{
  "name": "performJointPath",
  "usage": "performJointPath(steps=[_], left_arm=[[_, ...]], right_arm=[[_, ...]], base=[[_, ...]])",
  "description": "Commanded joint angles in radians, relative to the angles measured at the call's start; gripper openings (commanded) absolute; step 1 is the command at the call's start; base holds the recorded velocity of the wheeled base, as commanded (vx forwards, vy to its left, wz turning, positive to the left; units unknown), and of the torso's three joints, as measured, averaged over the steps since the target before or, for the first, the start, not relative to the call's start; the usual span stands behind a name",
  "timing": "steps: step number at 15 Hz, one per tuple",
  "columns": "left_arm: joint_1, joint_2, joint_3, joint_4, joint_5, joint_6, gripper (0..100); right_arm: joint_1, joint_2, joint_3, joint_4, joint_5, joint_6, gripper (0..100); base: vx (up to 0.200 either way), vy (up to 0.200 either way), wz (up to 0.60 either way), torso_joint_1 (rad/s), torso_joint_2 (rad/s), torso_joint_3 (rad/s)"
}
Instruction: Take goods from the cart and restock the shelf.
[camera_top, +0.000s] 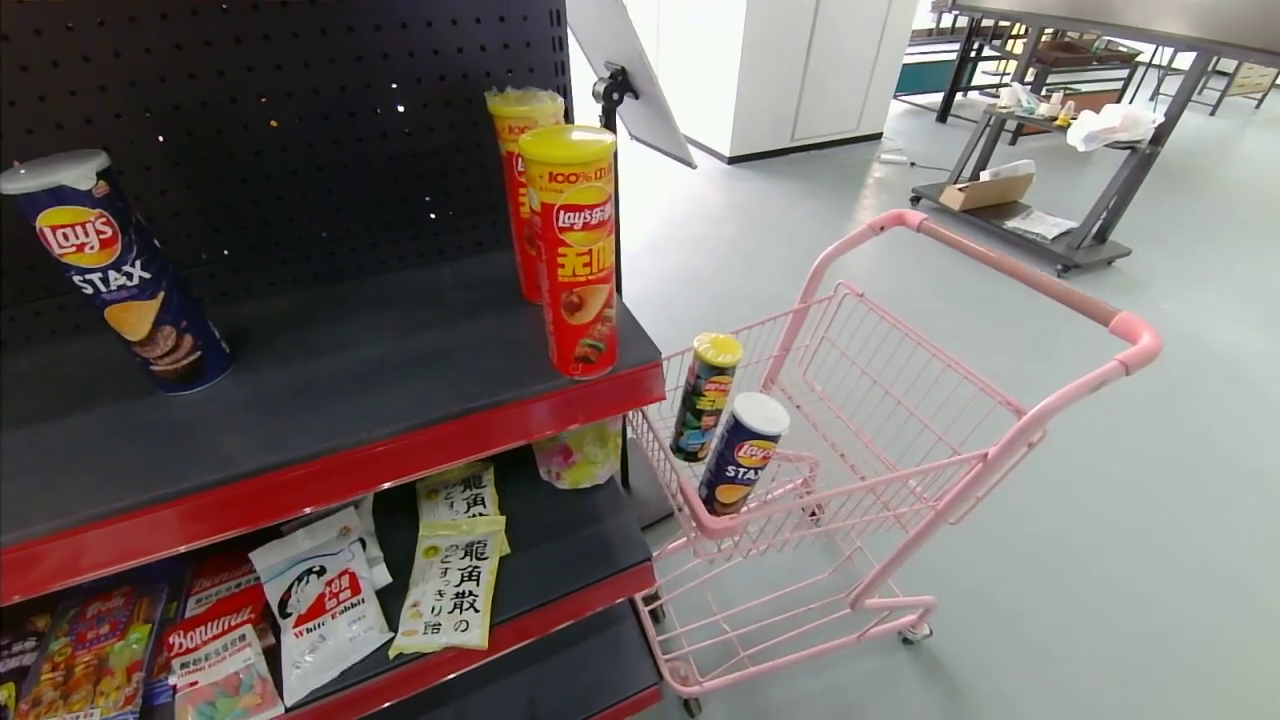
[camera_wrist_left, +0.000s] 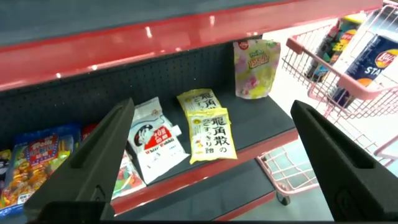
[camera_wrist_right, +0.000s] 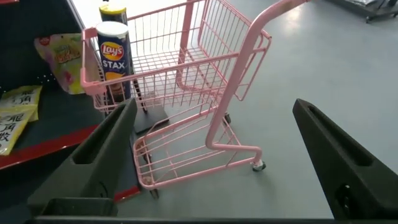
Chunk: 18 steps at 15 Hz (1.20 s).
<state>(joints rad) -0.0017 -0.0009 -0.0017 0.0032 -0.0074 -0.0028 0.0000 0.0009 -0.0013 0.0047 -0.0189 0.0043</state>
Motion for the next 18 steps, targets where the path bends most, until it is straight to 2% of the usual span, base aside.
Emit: performJointPath(steps=[1,13,17,18], left_arm=[[0.0,0.001,0.0,0.0,0.0,0.0,100],[0.0,0.001,0.0,0.0,0.0,-0.003,100],[0.0,0.001,0.0,0.0,-0.012,0.014,100],[0.0,0.001,0.0,0.0,-0.012,0.007,100]], right_arm=[[0.0,0.001,0.0,0.0,-0.001,-0.001,100],[0.0,0.001,0.0,0.001,0.002,-0.009,100],[0.0,-0.001,-0.003,0.001,0.014,-0.015,100],[0.015,0.128,-0.172,0.012,0.114,-0.009,100]], base=[[0.0,0.0,0.0,-0.173,0.43,0.261],[0.0,0.0,0.0,-0.184,0.53,0.338],[0.0,0.0,0.0,-0.044,0.16,0.113],[0.0,0.0,0.0,0.0,0.0,0.0]])
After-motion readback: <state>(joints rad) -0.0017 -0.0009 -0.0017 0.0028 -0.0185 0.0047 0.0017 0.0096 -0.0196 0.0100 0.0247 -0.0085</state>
